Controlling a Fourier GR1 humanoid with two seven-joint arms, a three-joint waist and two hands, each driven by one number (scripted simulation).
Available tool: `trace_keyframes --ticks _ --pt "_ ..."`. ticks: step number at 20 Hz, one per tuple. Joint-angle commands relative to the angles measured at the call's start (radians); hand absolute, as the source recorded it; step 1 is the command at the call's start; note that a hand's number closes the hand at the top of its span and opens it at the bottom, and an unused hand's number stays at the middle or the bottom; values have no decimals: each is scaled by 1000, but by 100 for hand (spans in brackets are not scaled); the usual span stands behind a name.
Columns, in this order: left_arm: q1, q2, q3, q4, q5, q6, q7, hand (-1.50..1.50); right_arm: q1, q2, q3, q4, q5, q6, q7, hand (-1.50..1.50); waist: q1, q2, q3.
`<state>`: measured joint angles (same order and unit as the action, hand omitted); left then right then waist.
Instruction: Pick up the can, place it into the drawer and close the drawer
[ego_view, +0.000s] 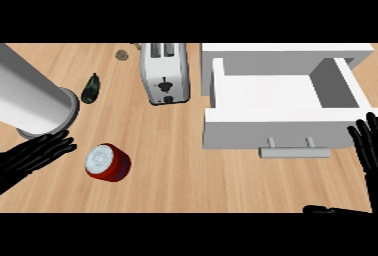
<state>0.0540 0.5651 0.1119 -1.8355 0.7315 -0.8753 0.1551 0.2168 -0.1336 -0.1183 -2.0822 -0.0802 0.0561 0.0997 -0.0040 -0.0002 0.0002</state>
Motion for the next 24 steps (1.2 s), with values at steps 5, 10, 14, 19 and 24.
trace_keyframes --ticks 5,10,14,19,24 --pt "-45 -109 9 75 -98 -48 21 -150 53 22 -31 0 -6 47 -44 -150 0 0 0" --pt "-58 -164 33 125 -194 -97 -23 -150 24 14 -84 43 -32 70 -57 -150 2 0 0" --pt "-93 -242 46 195 -350 -110 -106 -150 73 42 -62 1 -9 82 -54 -150 0 0 0" --pt "-66 -243 50 214 -375 -143 -134 -150 86 43 -83 -41 -9 93 -41 -150 0 -1 0" --pt "-121 -273 80 379 -606 -141 -327 -150 71 80 -58 35 41 99 -115 -150 1 0 0"
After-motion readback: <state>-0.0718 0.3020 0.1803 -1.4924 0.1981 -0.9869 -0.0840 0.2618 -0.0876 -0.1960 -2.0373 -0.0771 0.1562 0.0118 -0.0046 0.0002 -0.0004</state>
